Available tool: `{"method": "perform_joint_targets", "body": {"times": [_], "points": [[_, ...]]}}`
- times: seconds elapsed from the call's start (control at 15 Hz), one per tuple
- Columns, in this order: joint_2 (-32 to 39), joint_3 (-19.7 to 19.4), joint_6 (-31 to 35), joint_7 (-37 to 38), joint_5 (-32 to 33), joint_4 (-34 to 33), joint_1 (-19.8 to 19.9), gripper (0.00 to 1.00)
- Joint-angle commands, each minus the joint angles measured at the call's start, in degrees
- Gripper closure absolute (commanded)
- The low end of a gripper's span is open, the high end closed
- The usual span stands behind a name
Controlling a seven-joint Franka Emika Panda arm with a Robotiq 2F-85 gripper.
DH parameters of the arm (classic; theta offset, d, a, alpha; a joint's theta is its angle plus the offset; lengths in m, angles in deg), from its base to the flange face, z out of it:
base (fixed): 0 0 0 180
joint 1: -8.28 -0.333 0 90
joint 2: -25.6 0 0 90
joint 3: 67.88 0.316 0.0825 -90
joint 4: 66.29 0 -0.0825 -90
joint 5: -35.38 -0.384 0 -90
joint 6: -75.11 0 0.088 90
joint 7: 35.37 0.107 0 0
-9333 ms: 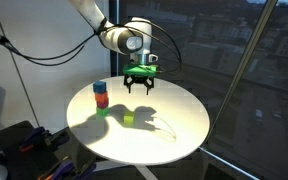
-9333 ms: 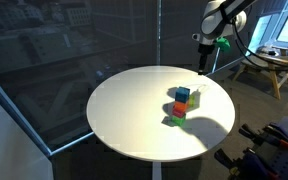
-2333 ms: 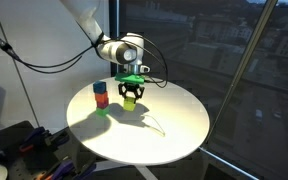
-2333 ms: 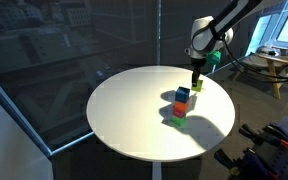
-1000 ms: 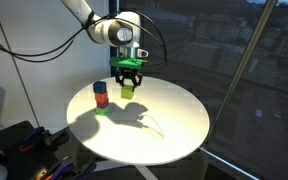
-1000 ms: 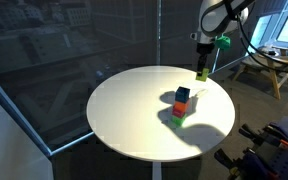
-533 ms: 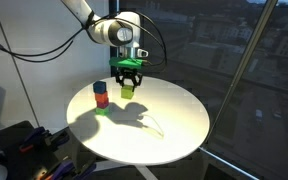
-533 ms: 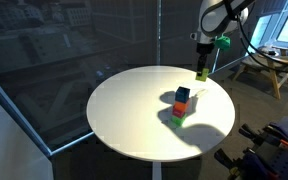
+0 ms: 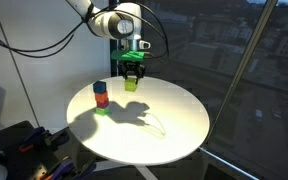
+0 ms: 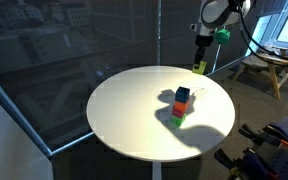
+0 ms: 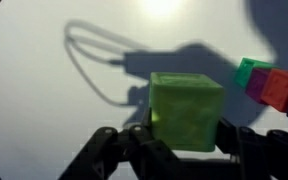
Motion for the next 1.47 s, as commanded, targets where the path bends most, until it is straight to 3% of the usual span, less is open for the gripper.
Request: {"method": "perform_joint_targets", "body": {"times": [0.0,0.8,1.0,1.4], "points": [[-2.0,0.0,-0.5,-2.6,-2.5,-1.0,-0.3,0.70],[-5.0,0.5,-6.8,-7.3,-3.5,-1.3,-3.4,0.70],[-5.6,0.4,-9.6,-6.9,-2.7,-1.3,-4.2,0.70],[-6.7,0.1,-7.5,-1.1,-0.4,-0.3,-5.3,0.70]]}}
